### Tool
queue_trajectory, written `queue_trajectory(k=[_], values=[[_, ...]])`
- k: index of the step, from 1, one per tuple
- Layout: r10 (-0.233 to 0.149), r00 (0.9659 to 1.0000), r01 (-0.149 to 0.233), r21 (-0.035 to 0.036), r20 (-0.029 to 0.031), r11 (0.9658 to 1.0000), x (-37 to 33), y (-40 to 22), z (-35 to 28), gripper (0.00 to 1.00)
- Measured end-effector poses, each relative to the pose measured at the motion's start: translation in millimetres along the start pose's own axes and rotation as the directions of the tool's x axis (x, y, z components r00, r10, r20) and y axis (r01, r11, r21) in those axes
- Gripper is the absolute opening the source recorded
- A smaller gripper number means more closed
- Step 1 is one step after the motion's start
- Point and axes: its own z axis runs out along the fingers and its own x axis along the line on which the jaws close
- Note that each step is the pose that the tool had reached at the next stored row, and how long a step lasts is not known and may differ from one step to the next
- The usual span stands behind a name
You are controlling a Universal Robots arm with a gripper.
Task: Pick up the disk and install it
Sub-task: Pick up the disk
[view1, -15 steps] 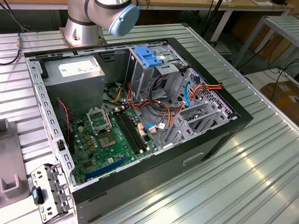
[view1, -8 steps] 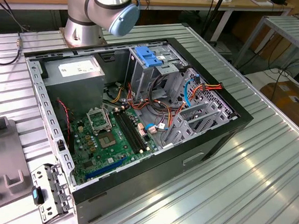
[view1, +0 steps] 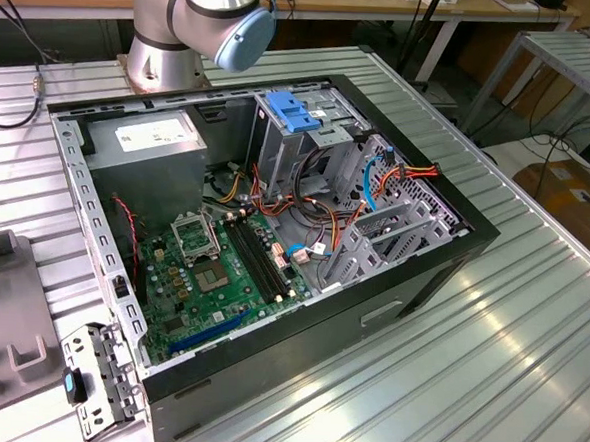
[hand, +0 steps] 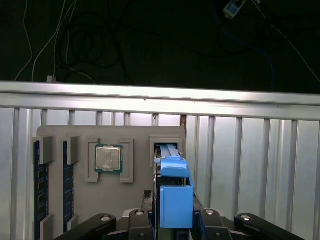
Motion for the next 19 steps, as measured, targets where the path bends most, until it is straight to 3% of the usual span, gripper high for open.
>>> queue_trajectory(k=[7,19], values=[[0.073,0.9974,-0.073,-0.0018,0.0003,0.9974,0.0,0.0,0.1,0.37],[0.089,0.9961,-0.089,-0.0022,0.0005,0.9961,0.0,0.0,0.1,0.37]])
